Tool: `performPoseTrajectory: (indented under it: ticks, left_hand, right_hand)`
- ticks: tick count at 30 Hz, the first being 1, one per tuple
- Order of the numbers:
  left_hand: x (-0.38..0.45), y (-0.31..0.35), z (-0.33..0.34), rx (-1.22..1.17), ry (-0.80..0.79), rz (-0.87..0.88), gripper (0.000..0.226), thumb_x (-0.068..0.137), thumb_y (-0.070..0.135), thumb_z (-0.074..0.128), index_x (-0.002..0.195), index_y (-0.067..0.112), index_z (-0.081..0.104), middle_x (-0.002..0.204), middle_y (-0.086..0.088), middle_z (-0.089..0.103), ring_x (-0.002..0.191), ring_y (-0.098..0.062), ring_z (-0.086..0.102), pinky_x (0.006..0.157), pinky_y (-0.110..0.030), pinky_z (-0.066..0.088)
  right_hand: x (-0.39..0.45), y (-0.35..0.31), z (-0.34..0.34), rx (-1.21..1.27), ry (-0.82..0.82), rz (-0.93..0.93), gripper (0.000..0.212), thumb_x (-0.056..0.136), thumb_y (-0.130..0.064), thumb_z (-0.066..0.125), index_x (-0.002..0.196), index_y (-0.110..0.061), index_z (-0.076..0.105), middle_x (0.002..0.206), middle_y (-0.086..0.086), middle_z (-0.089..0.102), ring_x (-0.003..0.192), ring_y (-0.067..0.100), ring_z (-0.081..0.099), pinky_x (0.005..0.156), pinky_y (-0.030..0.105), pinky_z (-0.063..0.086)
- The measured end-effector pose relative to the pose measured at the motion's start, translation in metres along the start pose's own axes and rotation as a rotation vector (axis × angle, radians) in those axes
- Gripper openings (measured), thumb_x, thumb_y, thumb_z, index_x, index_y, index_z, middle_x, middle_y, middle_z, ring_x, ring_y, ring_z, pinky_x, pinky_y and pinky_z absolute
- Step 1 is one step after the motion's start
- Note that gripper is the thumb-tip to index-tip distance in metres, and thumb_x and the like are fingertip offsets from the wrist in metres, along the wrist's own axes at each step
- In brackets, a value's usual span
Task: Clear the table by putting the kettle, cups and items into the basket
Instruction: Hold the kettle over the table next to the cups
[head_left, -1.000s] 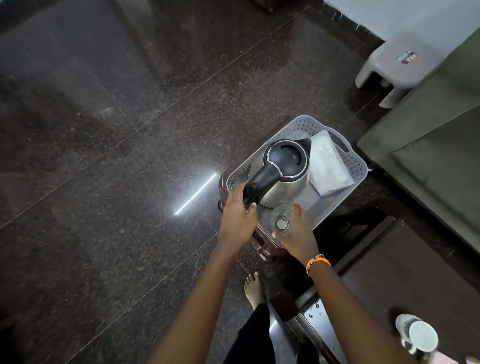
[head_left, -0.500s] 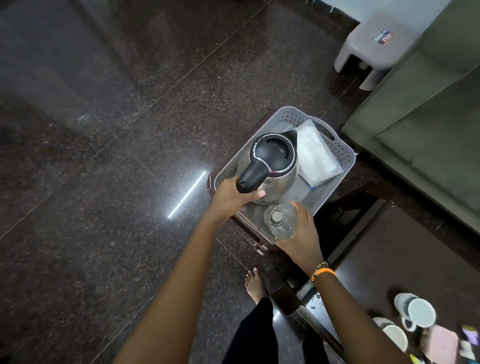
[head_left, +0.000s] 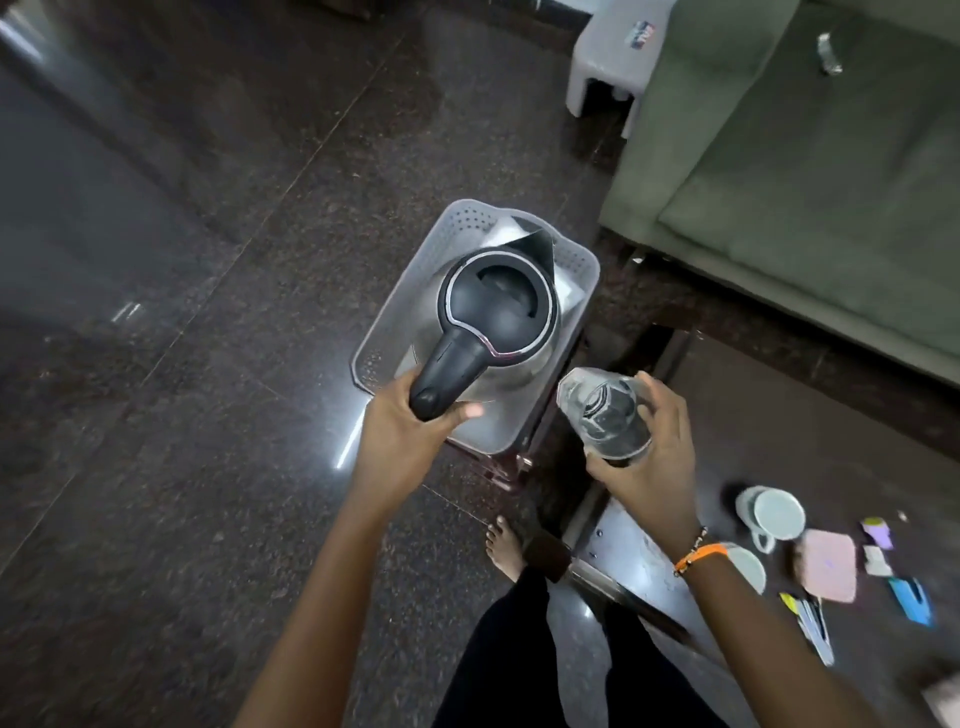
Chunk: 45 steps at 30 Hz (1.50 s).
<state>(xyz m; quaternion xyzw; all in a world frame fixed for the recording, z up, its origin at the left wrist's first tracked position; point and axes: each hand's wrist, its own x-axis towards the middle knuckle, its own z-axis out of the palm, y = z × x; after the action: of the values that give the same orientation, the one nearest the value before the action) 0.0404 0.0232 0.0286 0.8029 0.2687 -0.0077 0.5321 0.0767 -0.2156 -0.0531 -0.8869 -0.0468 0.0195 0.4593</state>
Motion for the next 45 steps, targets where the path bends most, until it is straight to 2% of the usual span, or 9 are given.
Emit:
performPoseTrajectory:
  ticks: [3, 8, 14, 19, 22, 29, 33, 40, 45]
  left_hand:
    - [-0.032, 0.013, 0.014, 0.017, -0.021, -0.017, 0.033, 0.048, 0.056, 0.074, 0.076, 0.043, 0.063, 0.077, -0.001, 0.071, 0.063, -0.009, 0.059, 0.056, -0.016, 0.047]
    - [-0.083, 0.018, 0.053, 0.025, -0.128, -0.056, 0.039, 0.049, 0.043, 0.086, 0.076, 0.056, 0.061, 0.058, 0.024, 0.062, 0.051, 0.005, 0.051, 0.048, -0.006, 0.040]
    - [-0.131, 0.002, 0.101, 0.050, -0.194, -0.111, 0.029, 0.056, 0.034, 0.084, 0.073, 0.045, 0.063, 0.051, 0.020, 0.056, 0.047, 0.005, 0.046, 0.047, -0.007, 0.038]
    - [-0.161, -0.015, 0.130, 0.119, -0.197, -0.202, 0.034, 0.050, 0.043, 0.084, 0.074, 0.054, 0.062, 0.064, 0.010, 0.067, 0.057, 0.001, 0.054, 0.058, -0.017, 0.047]
    - [-0.172, -0.024, 0.143, 0.231, -0.197, -0.215, 0.035, 0.055, 0.031, 0.087, 0.067, 0.046, 0.058, 0.057, 0.026, 0.063, 0.053, 0.011, 0.054, 0.050, -0.006, 0.041]
    - [-0.184, -0.033, 0.165, 0.431, -0.226, -0.245, 0.034, 0.055, 0.049, 0.082, 0.061, 0.039, 0.050, 0.048, 0.012, 0.052, 0.049, -0.002, 0.047, 0.050, -0.023, 0.033]
    - [-0.186, -0.033, 0.174, 0.498, -0.262, -0.234, 0.046, 0.055, 0.055, 0.079, 0.067, 0.020, 0.052, 0.050, 0.005, 0.050, 0.051, -0.014, 0.046, 0.052, -0.033, 0.038]
    - [-0.184, -0.027, 0.195, 0.543, -0.284, -0.236, 0.051, 0.057, 0.062, 0.073, 0.069, 0.017, 0.053, 0.049, 0.006, 0.047, 0.052, -0.013, 0.048, 0.051, -0.030, 0.036]
    - [-0.182, -0.023, 0.208, 0.541, -0.302, -0.247, 0.056, 0.057, 0.065, 0.072, 0.070, 0.013, 0.055, 0.052, 0.004, 0.050, 0.058, -0.021, 0.052, 0.056, -0.033, 0.040]
  right_hand:
    - [-0.010, 0.023, -0.035, -0.044, 0.008, 0.045, 0.093, 0.054, -0.007, 0.081, 0.136, -0.010, 0.038, 0.131, 0.009, 0.044, 0.123, 0.022, 0.047, 0.105, 0.033, 0.041]
    - [-0.026, 0.074, -0.081, -0.176, -0.041, 0.077, 0.087, 0.054, -0.007, 0.080, 0.132, -0.003, 0.043, 0.129, 0.013, 0.048, 0.120, 0.023, 0.046, 0.106, 0.031, 0.039]
    - [-0.036, 0.128, -0.107, -0.258, -0.229, 0.152, 0.086, 0.055, -0.010, 0.080, 0.133, -0.006, 0.043, 0.133, 0.012, 0.049, 0.121, 0.028, 0.047, 0.103, 0.029, 0.036]
    - [-0.040, 0.166, -0.105, -0.466, -0.372, 0.120, 0.086, 0.057, -0.017, 0.078, 0.135, -0.011, 0.043, 0.134, 0.006, 0.051, 0.113, 0.032, 0.047, 0.096, 0.036, 0.040]
    - [-0.037, 0.178, -0.099, -0.480, -0.434, 0.170, 0.089, 0.060, -0.017, 0.079, 0.138, -0.015, 0.037, 0.137, 0.004, 0.047, 0.120, 0.029, 0.042, 0.094, 0.039, 0.045]
    - [-0.033, 0.199, -0.090, -0.520, -0.545, 0.208, 0.091, 0.062, -0.014, 0.079, 0.140, -0.013, 0.033, 0.137, 0.007, 0.044, 0.123, 0.030, 0.039, 0.092, 0.041, 0.047]
    - [-0.038, 0.210, -0.089, -0.498, -0.591, 0.194, 0.092, 0.064, -0.012, 0.078, 0.142, -0.012, 0.030, 0.140, 0.010, 0.042, 0.124, 0.032, 0.038, 0.098, 0.041, 0.043]
    - [-0.049, 0.221, -0.102, -0.345, -0.591, 0.235, 0.092, 0.072, 0.001, 0.071, 0.148, -0.004, 0.019, 0.154, 0.015, 0.025, 0.142, 0.029, 0.027, 0.119, 0.033, 0.022]
    - [-0.066, 0.221, -0.118, -0.306, -0.532, 0.305, 0.075, 0.079, 0.002, 0.060, 0.146, -0.005, 0.026, 0.151, 0.014, 0.031, 0.138, 0.030, 0.035, 0.115, 0.036, 0.031]
